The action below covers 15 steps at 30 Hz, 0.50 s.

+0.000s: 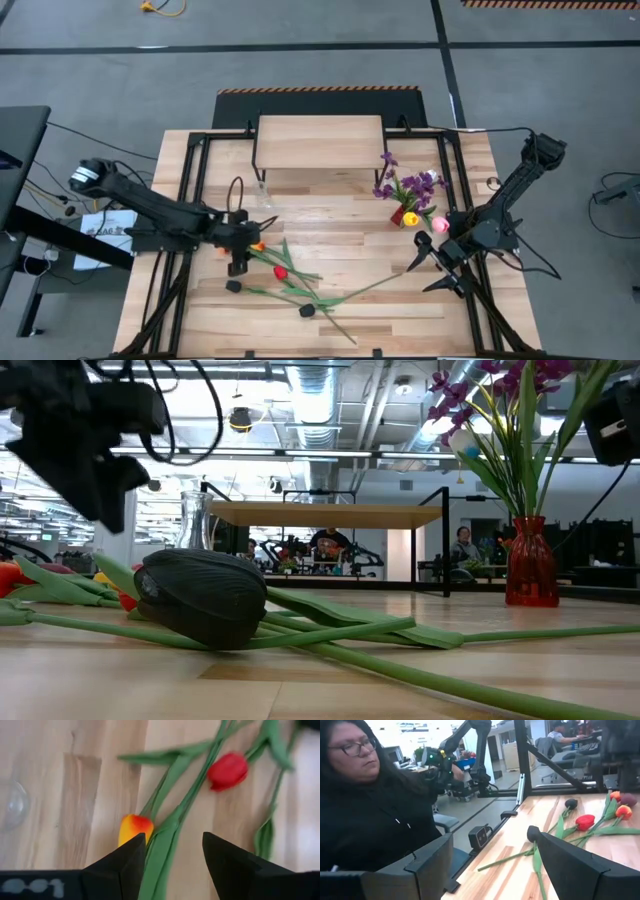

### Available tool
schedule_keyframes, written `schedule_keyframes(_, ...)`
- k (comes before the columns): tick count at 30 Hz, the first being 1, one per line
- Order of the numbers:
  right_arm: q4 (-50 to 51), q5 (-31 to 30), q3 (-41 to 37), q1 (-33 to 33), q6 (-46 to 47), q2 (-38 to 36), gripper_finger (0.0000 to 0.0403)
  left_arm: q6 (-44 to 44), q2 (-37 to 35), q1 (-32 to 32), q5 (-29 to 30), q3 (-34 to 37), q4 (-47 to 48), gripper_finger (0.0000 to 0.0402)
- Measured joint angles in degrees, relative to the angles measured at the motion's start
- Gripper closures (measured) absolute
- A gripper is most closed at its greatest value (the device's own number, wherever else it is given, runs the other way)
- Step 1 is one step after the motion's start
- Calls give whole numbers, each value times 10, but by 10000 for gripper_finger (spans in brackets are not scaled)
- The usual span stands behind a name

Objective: Pick and place flowers into a vace then onto a shelf
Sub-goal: Put the yellow flower into the transparent vase

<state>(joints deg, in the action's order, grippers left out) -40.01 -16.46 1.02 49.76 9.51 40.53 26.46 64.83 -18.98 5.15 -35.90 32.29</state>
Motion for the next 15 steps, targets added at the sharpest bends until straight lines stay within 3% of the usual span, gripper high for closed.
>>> schedule_keyframes(9, -12, 0, 1, 0, -55, 0, 117, -79, 67, 35, -18, 0, 2, 217)
schedule_keyframes(15, -12, 0, 1, 0, -55, 0, 117, -126, 93, 51, 3, 0, -1, 217)
